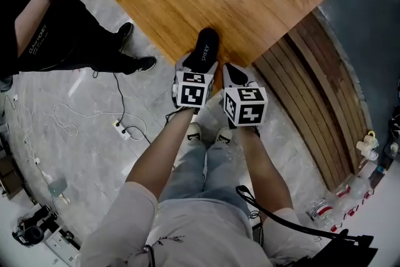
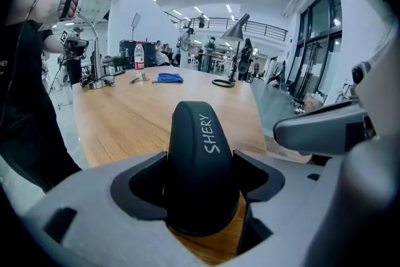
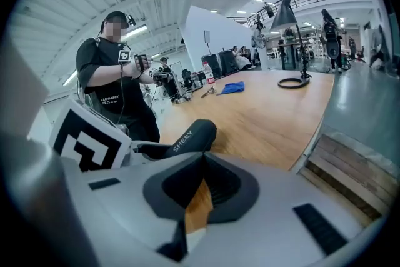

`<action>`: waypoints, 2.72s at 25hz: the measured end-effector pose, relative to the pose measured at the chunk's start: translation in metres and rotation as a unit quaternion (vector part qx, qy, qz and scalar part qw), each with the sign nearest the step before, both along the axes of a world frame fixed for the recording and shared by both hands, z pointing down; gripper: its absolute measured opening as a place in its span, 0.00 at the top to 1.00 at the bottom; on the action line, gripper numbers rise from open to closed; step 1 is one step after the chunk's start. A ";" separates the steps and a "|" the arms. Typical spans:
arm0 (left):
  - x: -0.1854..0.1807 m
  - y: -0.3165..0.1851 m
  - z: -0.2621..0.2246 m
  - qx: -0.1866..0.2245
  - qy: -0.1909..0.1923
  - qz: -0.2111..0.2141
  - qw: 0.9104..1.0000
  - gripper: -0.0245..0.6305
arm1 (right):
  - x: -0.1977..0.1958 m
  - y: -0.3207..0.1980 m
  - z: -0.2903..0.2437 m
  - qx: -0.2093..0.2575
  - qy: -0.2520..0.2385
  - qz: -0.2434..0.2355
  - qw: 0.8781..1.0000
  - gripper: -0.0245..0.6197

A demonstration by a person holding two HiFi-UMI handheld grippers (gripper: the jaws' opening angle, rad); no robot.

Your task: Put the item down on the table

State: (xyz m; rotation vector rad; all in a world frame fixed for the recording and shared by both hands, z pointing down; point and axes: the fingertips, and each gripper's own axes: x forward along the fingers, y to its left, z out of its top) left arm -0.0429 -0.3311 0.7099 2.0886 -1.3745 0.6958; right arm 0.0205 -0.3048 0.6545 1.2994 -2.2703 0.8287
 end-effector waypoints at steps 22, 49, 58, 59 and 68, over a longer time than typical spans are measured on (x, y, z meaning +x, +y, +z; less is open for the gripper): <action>-0.002 -0.009 0.019 -0.004 -0.015 0.002 1.000 0.45 | 0.002 -0.007 0.008 -0.010 -0.010 0.000 1.000 0.95; 0.003 0.021 -0.035 0.034 0.006 0.012 0.999 0.42 | 0.002 0.010 -0.015 -0.002 -0.014 0.004 1.000 0.95; -0.005 0.085 -0.092 0.062 -0.007 -0.008 0.998 0.87 | 0.009 0.065 -0.076 0.026 0.005 -0.019 0.999 0.95; -0.006 0.098 -0.104 0.066 -0.005 -0.010 0.998 0.90 | 0.009 0.076 -0.084 0.028 0.008 -0.022 0.999 0.95; -0.007 0.199 -0.179 0.075 0.037 -0.004 0.996 0.95 | 0.015 0.172 -0.135 0.049 0.017 -0.025 0.998 0.95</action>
